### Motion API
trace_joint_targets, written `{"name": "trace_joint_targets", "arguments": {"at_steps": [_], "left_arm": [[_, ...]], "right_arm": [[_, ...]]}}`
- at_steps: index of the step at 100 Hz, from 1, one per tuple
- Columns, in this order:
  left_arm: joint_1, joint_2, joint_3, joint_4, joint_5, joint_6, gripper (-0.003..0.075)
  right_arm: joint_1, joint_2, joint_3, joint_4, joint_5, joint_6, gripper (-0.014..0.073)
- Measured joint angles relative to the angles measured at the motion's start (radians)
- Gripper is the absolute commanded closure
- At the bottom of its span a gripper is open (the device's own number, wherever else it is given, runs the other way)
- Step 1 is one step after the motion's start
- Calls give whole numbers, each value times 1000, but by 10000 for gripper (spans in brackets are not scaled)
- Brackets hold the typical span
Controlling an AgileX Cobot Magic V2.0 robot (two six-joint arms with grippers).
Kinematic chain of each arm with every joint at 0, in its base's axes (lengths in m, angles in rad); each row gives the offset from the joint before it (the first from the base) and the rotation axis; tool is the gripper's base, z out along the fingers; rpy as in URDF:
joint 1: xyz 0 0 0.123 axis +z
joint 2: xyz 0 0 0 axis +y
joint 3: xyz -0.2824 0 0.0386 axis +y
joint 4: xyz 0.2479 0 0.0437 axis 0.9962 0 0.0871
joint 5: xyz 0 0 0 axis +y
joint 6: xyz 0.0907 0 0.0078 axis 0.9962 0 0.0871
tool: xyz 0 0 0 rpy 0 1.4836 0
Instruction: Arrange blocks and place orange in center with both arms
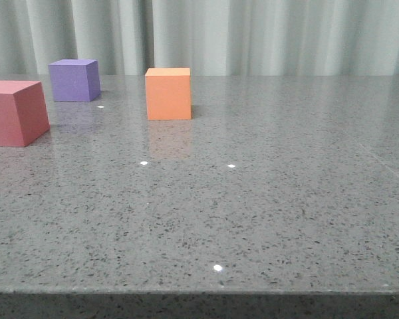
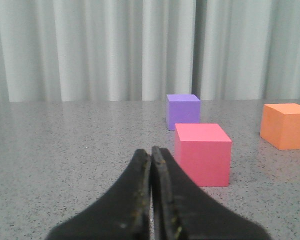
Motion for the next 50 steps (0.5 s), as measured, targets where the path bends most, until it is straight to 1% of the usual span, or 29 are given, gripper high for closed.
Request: {"name": "trace_joint_targets", "arguments": {"at_steps": [2, 9, 14, 16, 21, 31, 39, 50], "left_arm": [[0, 0, 0, 0, 0, 0, 741], [0, 0, 0, 0, 0, 0, 741], [0, 0, 0, 0, 0, 0, 741], [0, 0, 0, 0, 0, 0, 741], [0, 0, 0, 0, 0, 0, 741], [0, 0, 0, 0, 0, 0, 741], [0, 0, 0, 0, 0, 0, 741], [0, 0, 0, 0, 0, 0, 741]], "right_arm": [[0, 0, 0, 0, 0, 0, 63], [0, 0, 0, 0, -1, 0, 190], [0, 0, 0, 0, -2, 0, 303], [0, 0, 0, 0, -2, 0, 332], [0, 0, 0, 0, -4, 0, 437], [0, 0, 0, 0, -6, 0, 587], [0, 0, 0, 0, -6, 0, 666], [0, 0, 0, 0, -6, 0, 662]]}}
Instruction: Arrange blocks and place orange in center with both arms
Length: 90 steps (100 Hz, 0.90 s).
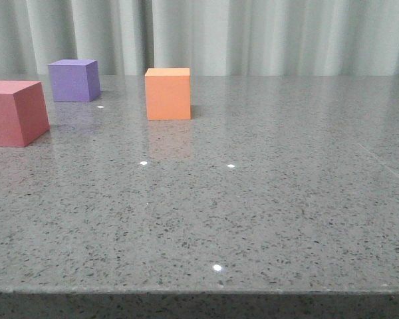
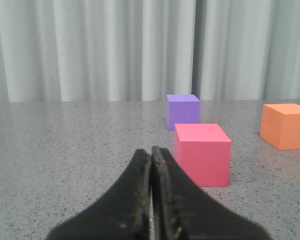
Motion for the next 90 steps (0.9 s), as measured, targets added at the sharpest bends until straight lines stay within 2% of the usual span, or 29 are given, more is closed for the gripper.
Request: {"name": "trace_joint_targets", "arguments": {"at_steps": [60, 75, 90], "left_arm": [[0, 0, 0, -21, -17, 0, 741], [0, 0, -32, -63, 99, 0, 741], [0, 38, -184, -68, 228, 0, 741]], "right_arm": [[0, 0, 0, 0, 0, 0, 662], [0, 0, 0, 0, 0, 0, 662], [0, 0, 0, 0, 0, 0, 662]]}}
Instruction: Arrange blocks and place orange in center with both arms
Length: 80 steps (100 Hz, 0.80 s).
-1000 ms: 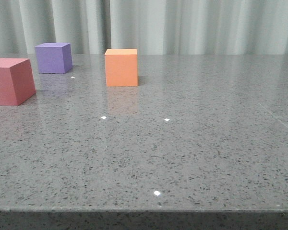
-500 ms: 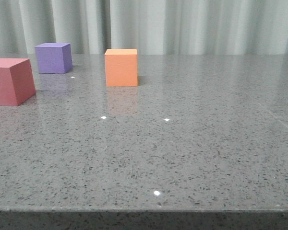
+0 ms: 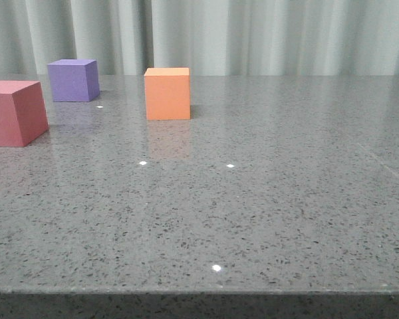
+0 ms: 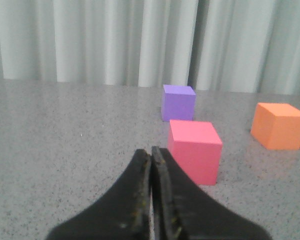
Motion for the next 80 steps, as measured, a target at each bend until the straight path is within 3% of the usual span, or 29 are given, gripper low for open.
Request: {"name": "trace_joint_targets", "arguments": {"at_steps": [21, 49, 59, 80], "left_arm": [[0, 175, -270, -4, 164, 0, 741], [0, 485, -605, -4, 519, 0, 741], [0, 566, -663, -4, 595, 0, 741], [0, 661, -686, -4, 626, 0, 741]], "right_arm": [[0, 0, 0, 0, 0, 0, 662], [0, 0, 0, 0, 0, 0, 662], [0, 0, 0, 0, 0, 0, 662], [0, 0, 0, 0, 0, 0, 662]]}}
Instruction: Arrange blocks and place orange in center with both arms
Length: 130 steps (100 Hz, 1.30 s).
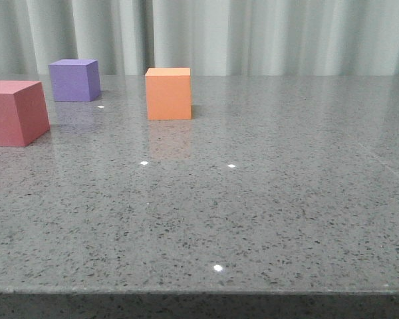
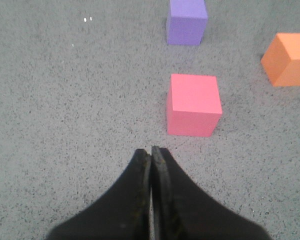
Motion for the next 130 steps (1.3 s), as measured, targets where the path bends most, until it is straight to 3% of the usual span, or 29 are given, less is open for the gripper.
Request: {"name": "trace_joint_targets", "arguments": {"at_steps": [12, 19, 26, 44, 48, 66, 93, 130], "left_arm": [[0, 26, 0, 0, 0, 0, 728], [0, 31, 0, 0, 0, 0, 666], [0, 31, 0, 0, 0, 0, 549], [0, 31, 0, -21, 0, 0, 62], [0, 31, 0, -29, 0, 0, 3], [0, 31, 0, -105, -4, 0, 93], [-5, 143, -74, -219, -15, 0, 101], [-239, 503, -321, -225, -86, -15, 101]], "right_arm": [[0, 0, 0, 0, 0, 0, 662], [0, 0, 0, 0, 0, 0, 662], [0, 0, 0, 0, 0, 0, 662], [0, 0, 0, 0, 0, 0, 662], [0, 0, 0, 0, 0, 0, 662], [0, 0, 0, 0, 0, 0, 662], [0, 0, 0, 0, 0, 0, 662], [0, 0, 0, 0, 0, 0, 662]]}}
